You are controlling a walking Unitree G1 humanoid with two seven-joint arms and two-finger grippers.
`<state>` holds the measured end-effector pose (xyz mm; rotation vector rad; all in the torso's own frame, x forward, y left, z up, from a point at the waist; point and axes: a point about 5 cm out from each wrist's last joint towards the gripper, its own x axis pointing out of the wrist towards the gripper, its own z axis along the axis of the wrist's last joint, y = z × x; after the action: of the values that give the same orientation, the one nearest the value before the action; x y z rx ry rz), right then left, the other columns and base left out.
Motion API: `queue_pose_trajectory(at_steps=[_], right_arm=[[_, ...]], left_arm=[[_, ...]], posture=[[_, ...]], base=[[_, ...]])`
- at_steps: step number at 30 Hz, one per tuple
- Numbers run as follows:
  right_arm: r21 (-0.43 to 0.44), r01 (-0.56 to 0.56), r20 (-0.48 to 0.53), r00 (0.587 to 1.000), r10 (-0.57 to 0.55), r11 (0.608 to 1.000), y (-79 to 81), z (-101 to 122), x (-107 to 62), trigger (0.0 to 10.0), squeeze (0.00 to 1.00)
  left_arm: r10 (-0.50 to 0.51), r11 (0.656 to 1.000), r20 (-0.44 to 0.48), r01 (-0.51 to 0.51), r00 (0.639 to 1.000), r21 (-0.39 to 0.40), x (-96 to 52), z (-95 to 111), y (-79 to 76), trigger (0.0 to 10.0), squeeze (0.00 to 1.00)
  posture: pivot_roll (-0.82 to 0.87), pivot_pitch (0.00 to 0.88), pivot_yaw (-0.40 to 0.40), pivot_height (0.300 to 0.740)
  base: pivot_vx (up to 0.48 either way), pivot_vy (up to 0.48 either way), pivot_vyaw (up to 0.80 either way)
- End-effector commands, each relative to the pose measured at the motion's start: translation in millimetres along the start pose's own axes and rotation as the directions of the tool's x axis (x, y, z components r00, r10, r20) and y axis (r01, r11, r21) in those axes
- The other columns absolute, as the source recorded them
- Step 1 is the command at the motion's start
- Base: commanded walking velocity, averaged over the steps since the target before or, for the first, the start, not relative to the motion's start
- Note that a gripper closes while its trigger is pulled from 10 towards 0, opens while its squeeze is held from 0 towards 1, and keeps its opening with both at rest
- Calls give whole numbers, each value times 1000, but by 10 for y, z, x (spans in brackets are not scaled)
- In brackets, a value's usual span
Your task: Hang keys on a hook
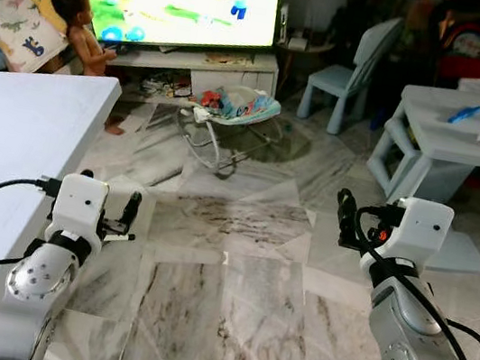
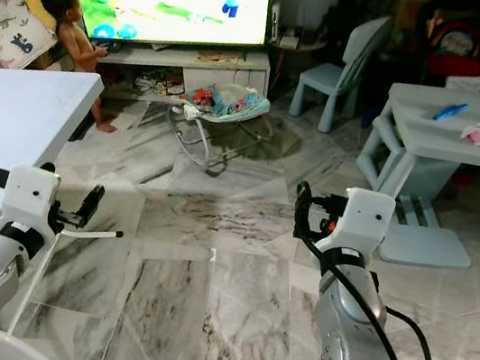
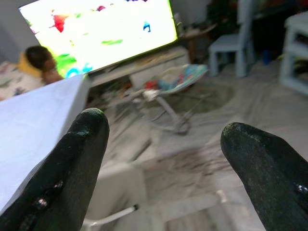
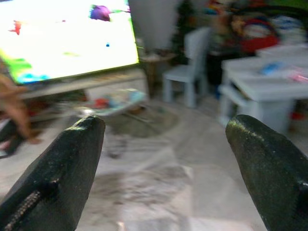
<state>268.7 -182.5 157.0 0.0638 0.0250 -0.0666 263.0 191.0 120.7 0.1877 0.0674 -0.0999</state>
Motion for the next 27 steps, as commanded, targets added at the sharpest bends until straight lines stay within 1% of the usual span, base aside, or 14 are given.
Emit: queue_pose_trajectory(at_steps=[1, 5, 8, 10, 13, 15, 18, 27], right_arm=[[20, -27, 13, 1000, 26, 999, 70, 43, 8, 10000, 0], [25, -30, -3, 1000, 30, 999, 67, 22, -5, 10000, 0], [12, -27, -2, 1000, 27, 1000, 60, 22, -10, 10000, 0], [5, -16, -16, 1000, 16, 1000, 30, 10, -12, 10000, 0], [3, -16, -26, 1000, 16, 1000, 16, 6, 1, 10000, 0], [17, -29, -15, 999, 29, 999, 27, 24, 12, 10000, 0], [2, -32, -12, 999, 32, 999, 36, 37, 21, 10000, 0], [-1, -34, -20, 999, 34, 999, 38, 41, 50, 10000, 0]], left_arm=[[27, 999, 0, -27, 1000, 18, -12, 18, 94, 10000, 0], [26, 1000, -2, -26, 1000, 12, -5, 16, 91, 10000, 0], [24, 1000, -3, -24, 1000, 12, 4, 13, 80, 10000, 0], [22, 1000, 0, -22, 1000, 4, 21, 17, 50, 10000, 0], [23, 1000, 1, -23, 1000, -6, 37, 20, 32, 10000, 0], [34, 999, -2, -34, 999, -29, 40, 15, 28, 10000, 0], [35, 999, -2, -35, 999, -28, 35, 12, 28, 10000, 0], [41, 999, -3, -41, 999, -33, 36, 3, 2, 10000, 0]], posture=[[-49, 0, 70, 740], [-54, 0, 71, 740], [-58, 0, 69, 740], [-63, 0, 65, 740], [-66, 0, 58, 740], [-66, 0, 55, 740], [-66, 0, 53, 740], [-69, 0, 44, 740]], base=[[0, 0, 0], [0, 0, 0], [0, 0, 0], [-141, 0, 0], [-300, 0, 0], [-300, 0, 0], [0, 0, 0], [-247, 0, 0]])
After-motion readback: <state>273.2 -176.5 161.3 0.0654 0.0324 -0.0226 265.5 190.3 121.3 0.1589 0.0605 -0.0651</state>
